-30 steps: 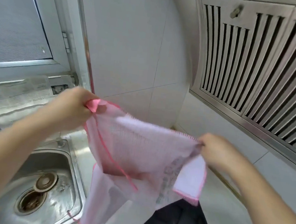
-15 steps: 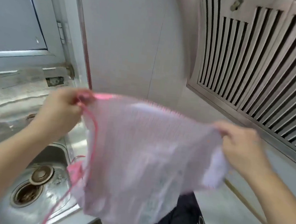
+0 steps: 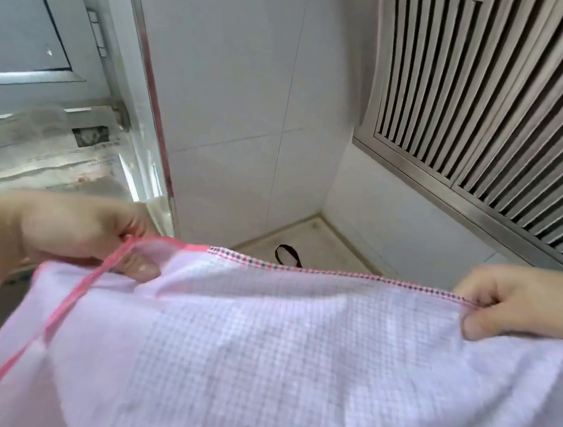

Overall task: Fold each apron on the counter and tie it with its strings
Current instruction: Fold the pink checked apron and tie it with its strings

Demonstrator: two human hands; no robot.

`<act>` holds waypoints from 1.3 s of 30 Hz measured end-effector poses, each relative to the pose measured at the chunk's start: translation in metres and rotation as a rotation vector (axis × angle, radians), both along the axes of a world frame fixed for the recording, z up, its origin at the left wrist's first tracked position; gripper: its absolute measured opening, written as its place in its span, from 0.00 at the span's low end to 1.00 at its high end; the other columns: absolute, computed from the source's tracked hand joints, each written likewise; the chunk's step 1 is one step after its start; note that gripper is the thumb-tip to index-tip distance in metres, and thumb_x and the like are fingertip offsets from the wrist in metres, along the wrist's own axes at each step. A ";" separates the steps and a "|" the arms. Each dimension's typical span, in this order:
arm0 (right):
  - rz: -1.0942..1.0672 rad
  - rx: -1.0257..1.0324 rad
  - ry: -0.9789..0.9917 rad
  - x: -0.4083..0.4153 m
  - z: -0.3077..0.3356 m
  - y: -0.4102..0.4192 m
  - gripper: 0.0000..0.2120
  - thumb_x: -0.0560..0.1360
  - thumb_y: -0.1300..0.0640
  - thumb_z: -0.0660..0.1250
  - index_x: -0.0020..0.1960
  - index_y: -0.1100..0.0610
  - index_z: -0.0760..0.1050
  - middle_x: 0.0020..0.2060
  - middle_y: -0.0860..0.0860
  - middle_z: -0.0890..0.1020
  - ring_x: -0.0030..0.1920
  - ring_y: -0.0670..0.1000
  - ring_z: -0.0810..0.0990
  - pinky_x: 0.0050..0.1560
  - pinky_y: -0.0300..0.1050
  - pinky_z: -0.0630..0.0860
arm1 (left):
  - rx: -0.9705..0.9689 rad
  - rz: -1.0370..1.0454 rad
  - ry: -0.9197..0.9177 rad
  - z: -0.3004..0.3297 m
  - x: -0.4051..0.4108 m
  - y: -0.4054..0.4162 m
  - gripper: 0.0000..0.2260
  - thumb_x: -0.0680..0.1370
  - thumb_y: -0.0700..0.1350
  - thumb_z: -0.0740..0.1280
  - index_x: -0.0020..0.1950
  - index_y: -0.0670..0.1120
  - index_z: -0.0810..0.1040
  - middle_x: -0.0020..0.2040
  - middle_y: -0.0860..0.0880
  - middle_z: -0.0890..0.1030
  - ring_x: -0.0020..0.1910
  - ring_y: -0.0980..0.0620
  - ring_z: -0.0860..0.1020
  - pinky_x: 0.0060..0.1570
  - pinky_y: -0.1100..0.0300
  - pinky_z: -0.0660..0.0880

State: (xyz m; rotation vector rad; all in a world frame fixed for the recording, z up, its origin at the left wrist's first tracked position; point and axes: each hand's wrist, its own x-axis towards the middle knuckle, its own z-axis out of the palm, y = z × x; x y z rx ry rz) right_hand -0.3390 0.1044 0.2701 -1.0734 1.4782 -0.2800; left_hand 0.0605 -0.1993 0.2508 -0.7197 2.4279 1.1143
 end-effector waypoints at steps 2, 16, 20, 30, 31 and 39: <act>-0.081 -0.038 0.281 -0.009 -0.015 -0.009 0.09 0.78 0.60 0.72 0.40 0.59 0.85 0.29 0.46 0.81 0.28 0.41 0.77 0.29 0.32 0.70 | -0.251 0.114 -0.020 -0.011 -0.014 -0.008 0.11 0.73 0.61 0.74 0.39 0.55 0.86 0.35 0.56 0.85 0.42 0.57 0.83 0.47 0.57 0.80; -0.400 -0.250 1.319 -0.055 -0.168 -0.112 0.09 0.75 0.51 0.74 0.40 0.54 0.84 0.40 0.57 0.83 0.44 0.62 0.83 0.42 0.46 0.76 | -0.101 0.837 0.234 -0.151 -0.115 -0.049 0.07 0.81 0.43 0.69 0.48 0.41 0.84 0.31 0.43 0.84 0.28 0.45 0.82 0.33 0.51 0.84; -0.354 -0.140 1.437 -0.066 -0.187 -0.129 0.09 0.77 0.52 0.70 0.51 0.56 0.84 0.49 0.59 0.84 0.51 0.62 0.84 0.44 0.46 0.74 | 0.174 0.885 0.283 -0.176 -0.139 -0.057 0.16 0.84 0.52 0.64 0.51 0.40 0.84 0.39 0.46 0.88 0.40 0.44 0.87 0.54 0.48 0.83; -0.791 -0.253 0.740 -0.054 -0.271 -0.115 0.44 0.77 0.60 0.68 0.84 0.40 0.49 0.62 0.46 0.73 0.55 0.54 0.81 0.52 0.46 0.76 | 0.357 0.900 0.533 -0.276 -0.182 -0.042 0.39 0.82 0.43 0.71 0.84 0.51 0.49 0.74 0.53 0.70 0.69 0.55 0.73 0.66 0.55 0.72; -0.758 -0.239 0.694 -0.043 -0.287 -0.104 0.46 0.77 0.61 0.68 0.84 0.39 0.46 0.63 0.45 0.71 0.57 0.52 0.80 0.54 0.45 0.75 | 0.306 0.821 0.481 -0.287 -0.179 -0.032 0.39 0.81 0.40 0.72 0.84 0.50 0.52 0.73 0.52 0.71 0.68 0.54 0.73 0.65 0.56 0.72; -1.178 0.304 0.648 0.011 -0.411 0.050 0.23 0.76 0.50 0.60 0.66 0.62 0.72 0.58 0.59 0.81 0.54 0.62 0.82 0.55 0.58 0.81 | -0.141 0.095 -0.157 -0.396 -0.092 0.051 0.38 0.78 0.55 0.72 0.83 0.51 0.58 0.84 0.44 0.52 0.82 0.43 0.59 0.78 0.52 0.60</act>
